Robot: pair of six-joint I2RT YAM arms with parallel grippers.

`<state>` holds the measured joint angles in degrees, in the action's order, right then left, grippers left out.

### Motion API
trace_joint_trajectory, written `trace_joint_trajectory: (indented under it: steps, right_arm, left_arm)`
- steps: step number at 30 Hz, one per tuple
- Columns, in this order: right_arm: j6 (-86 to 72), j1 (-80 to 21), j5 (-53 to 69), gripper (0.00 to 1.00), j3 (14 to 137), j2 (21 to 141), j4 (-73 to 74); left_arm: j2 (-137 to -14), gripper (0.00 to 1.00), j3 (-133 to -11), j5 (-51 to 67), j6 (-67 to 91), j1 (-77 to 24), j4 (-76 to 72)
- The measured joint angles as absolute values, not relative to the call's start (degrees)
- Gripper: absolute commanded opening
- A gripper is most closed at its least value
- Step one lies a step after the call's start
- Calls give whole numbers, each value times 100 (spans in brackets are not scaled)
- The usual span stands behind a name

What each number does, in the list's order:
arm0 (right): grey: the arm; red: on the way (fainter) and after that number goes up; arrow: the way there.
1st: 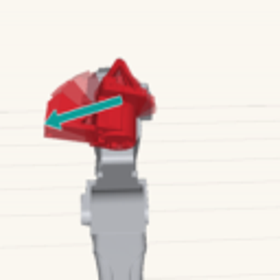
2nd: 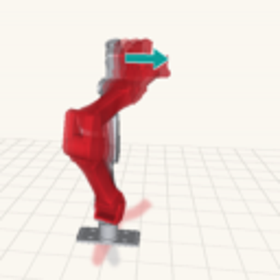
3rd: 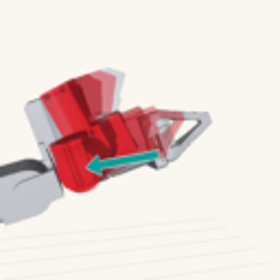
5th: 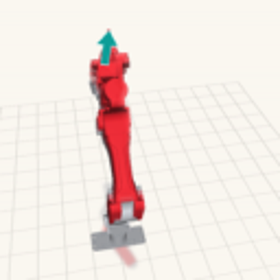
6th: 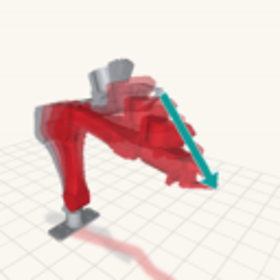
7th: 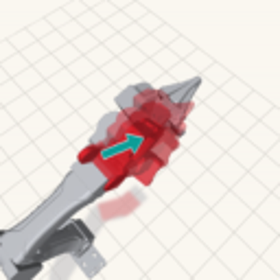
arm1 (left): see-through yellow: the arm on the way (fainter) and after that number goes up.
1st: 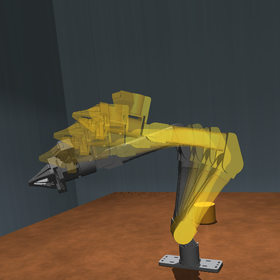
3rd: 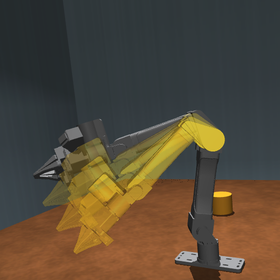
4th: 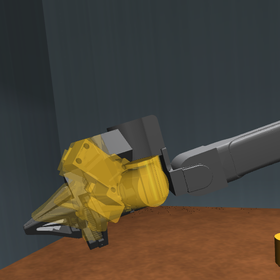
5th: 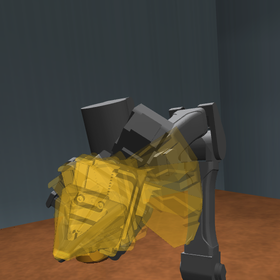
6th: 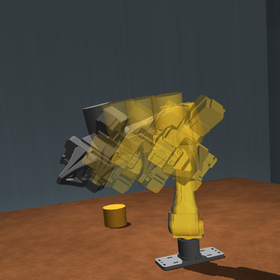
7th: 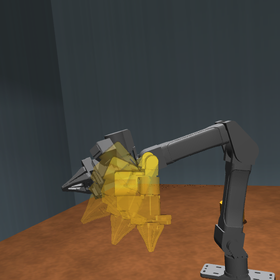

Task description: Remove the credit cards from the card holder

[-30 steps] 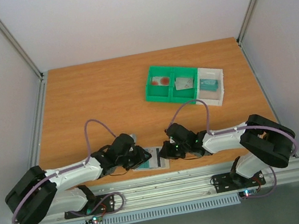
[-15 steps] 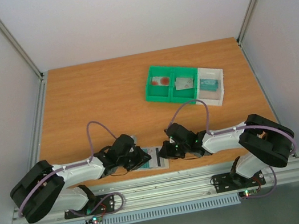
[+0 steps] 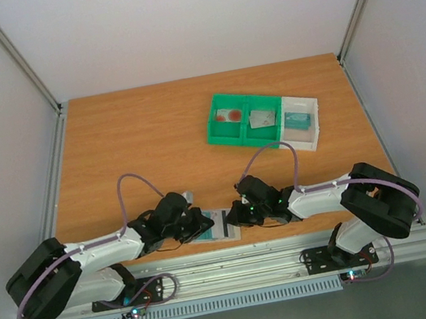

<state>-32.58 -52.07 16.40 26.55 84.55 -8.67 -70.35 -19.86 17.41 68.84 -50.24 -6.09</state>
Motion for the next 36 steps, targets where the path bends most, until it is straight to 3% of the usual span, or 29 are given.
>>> trace_joint_trajectory:
  steps: [4, 5, 8, 15, 31, 36]
  right_arm:
    - [-3260, -5207, 1647, 9, 2646, 8458, -899]
    - [-3262, -5207, 1653, 9, 2641, 8460, -906]
    - [-3275, -5207, 1656, 10, 2633, 8464, -928]
    - [-3291, -5207, 1658, 10, 2613, 8464, -969]
    - [-3358, -5199, 1723, 9, 2600, 8543, -1127]
    - [-3428, -5166, 1798, 9, 2534, 8591, -1269]
  left_arm:
    - [-7037, 1, -1942, 1763, 6893, -5022, -738]
    - [-7043, 3, -1929, 1774, 6901, -5022, -773]
    - [-7067, 24, -1896, 1782, 6928, -5022, -871]
    - [-7000, 38, -1914, 1597, 6799, -5022, -497]
    - [-7439, 34, -2018, 1737, 6628, -5004, -827]
    - [-7526, 20, -2014, 1844, 6698, -4945, -888]
